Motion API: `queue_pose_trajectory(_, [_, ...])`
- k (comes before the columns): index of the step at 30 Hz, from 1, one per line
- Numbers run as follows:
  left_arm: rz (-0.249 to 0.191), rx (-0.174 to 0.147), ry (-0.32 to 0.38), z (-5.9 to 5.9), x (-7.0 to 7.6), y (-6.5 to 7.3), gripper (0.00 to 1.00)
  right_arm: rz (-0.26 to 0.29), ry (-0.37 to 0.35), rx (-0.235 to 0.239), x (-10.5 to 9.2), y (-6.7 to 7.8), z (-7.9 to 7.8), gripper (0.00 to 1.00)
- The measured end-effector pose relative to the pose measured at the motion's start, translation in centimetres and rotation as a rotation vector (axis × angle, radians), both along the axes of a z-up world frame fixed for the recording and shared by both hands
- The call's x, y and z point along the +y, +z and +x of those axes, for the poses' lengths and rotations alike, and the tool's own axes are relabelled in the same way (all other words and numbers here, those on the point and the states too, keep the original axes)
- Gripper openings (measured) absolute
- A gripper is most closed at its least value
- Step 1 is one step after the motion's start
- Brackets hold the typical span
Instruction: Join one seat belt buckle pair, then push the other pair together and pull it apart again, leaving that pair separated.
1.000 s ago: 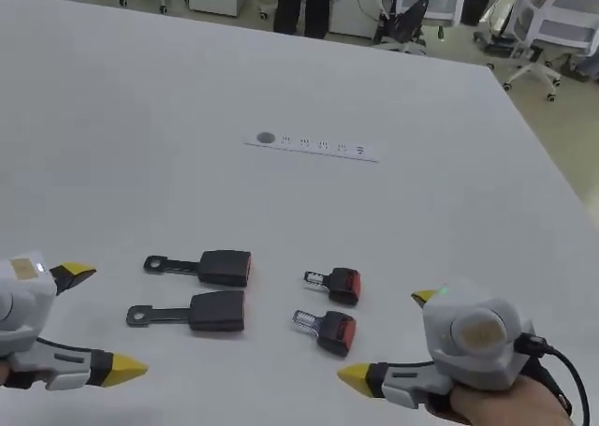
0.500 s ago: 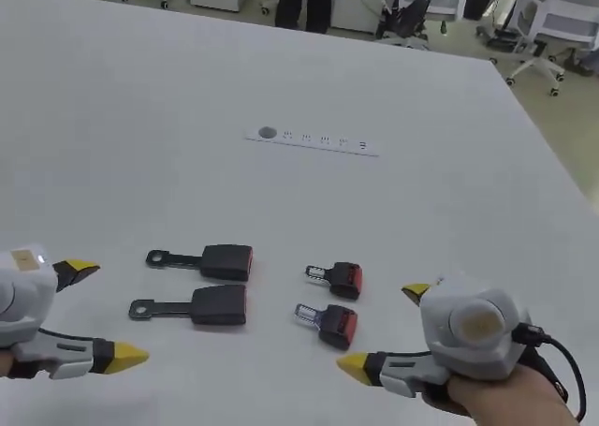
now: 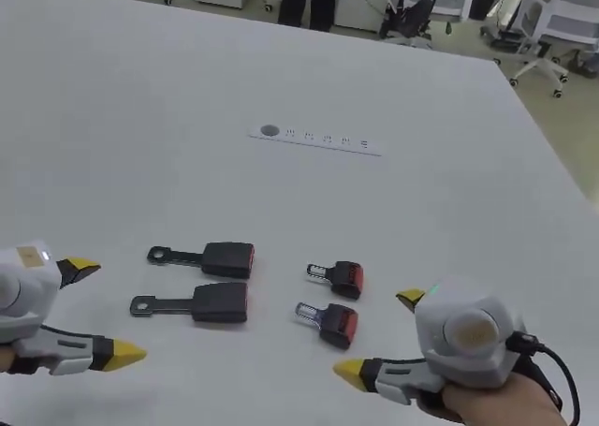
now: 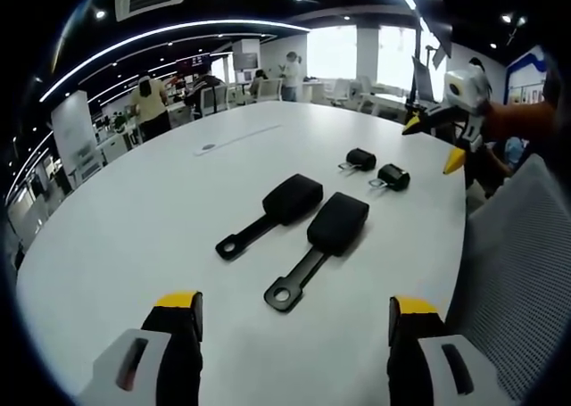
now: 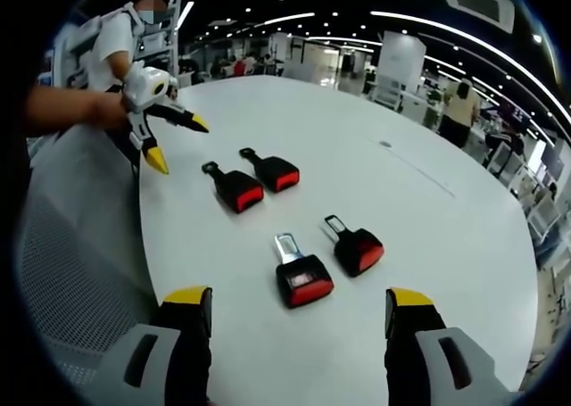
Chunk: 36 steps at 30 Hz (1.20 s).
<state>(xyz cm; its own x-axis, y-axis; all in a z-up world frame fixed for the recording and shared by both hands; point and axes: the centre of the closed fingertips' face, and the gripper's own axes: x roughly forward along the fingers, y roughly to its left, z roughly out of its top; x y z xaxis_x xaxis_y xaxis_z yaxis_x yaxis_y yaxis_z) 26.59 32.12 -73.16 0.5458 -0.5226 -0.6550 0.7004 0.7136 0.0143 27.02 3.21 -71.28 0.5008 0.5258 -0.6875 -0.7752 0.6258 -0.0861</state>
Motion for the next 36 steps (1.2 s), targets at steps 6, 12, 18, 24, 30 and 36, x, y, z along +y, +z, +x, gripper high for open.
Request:
queue_pose_trajectory(6, [0.0, 0.0, 0.001, 0.0, 0.1, -0.1, 0.87, -0.007, 0.027, 0.002, 0.8, -0.2, -0.4, 0.79])
queue_pose_trajectory(12, [-0.005, 0.008, -0.015, -0.3, -0.3, -0.2, 0.85, -0.01, 0.026, 0.003, 0.8, -0.2, -0.3, 0.78])
queue_pose_trajectory(18, [0.009, 0.01, -0.046, -0.8, -0.6, -0.3, 0.82, -0.023, 0.046, 0.007, 0.8, -0.5, -0.9, 0.78])
queue_pose_trajectory(24, [-0.028, 0.001, -0.018, -0.4, -0.4, 0.3, 0.77, -0.024, 0.052, 0.011, 0.6, -0.6, -0.5, 0.75])
queue_pose_trajectory(30, [0.0, 0.018, -0.056, -0.6, -1.0, 0.6, 0.67, 0.016, 0.038, 0.021, 0.7, -0.4, 0.0, 0.73])
queue_pose_trajectory(36, [0.017, 0.001, -0.102, 0.2, -2.5, 1.0, 0.67, 0.017, 0.074, 0.023, 0.9, -0.3, 0.1, 0.59])
